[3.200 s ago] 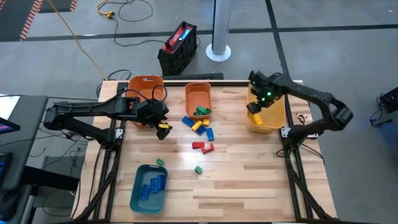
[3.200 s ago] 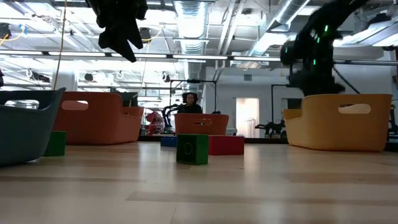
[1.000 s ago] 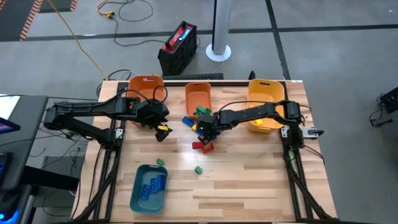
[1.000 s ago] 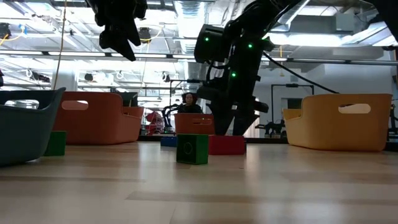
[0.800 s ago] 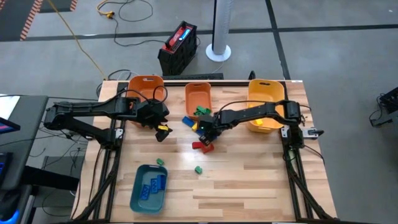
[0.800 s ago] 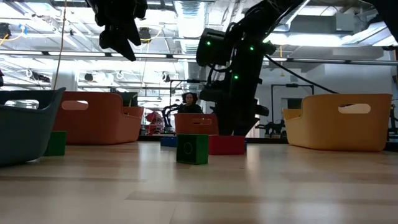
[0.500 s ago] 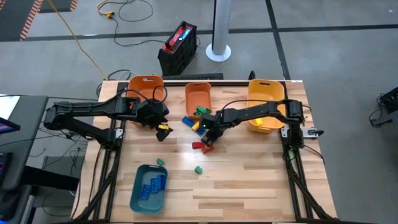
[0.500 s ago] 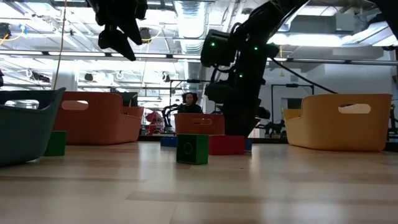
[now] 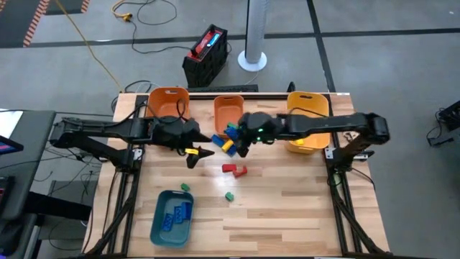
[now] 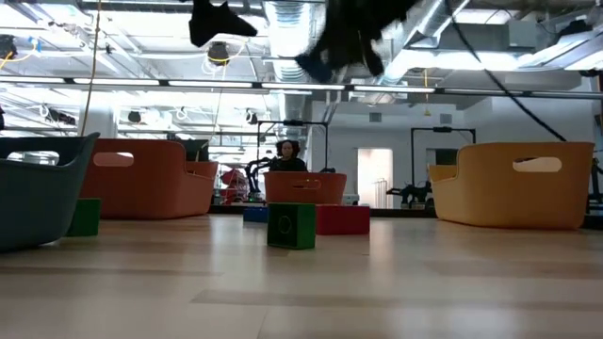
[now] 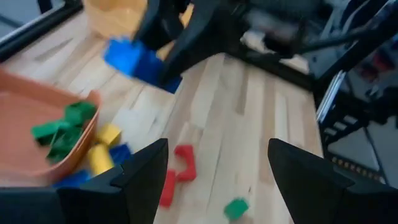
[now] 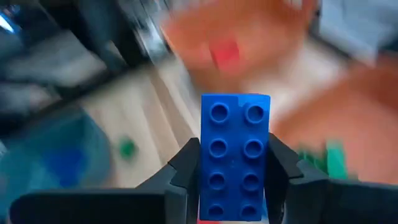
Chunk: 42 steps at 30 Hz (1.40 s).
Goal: Sort blocks
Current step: Put the blue game piece into the blue bin
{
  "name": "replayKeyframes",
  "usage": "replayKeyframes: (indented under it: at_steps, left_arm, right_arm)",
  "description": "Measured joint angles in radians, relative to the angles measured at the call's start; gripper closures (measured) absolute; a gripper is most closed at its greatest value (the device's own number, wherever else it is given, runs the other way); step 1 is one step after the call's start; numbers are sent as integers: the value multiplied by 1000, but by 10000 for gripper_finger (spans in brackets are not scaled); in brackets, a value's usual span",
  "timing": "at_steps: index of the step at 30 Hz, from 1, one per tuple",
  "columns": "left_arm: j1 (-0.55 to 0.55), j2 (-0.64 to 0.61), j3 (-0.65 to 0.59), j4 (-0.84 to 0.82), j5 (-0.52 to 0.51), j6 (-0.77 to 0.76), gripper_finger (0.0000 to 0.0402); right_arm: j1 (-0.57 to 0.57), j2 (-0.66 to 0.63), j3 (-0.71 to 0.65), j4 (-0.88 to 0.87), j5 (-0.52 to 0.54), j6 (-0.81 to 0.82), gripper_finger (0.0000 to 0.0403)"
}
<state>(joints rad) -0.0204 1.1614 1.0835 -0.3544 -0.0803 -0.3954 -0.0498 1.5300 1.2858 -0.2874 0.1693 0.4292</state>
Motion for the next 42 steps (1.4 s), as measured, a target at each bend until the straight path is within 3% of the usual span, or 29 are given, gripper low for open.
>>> replayKeyframes:
  at_steps: [8, 11, 29, 37, 42]
  left_arm:
    - [-5, 2, -93, 305, 6, -44, 129]
    - [-5, 1, -99, 335, -10, -35, 129]
    - [-5, 1, -100, 373, -16, 32, 129]
    - [-5, 1, -100, 444, 79, 82, 129]
    - [-4, 2, -100, 493, 81, 141, 129]
  right_arm:
    - [52, -67, 2, 304, -11, -121, 285]
    - [73, -55, 2, 370, -37, -121, 285]
    - [111, -36, 1, 392, -70, -124, 284]
    - [111, -36, 1, 415, -90, -143, 284]
    - [115, -37, 2, 469, -120, -143, 284]
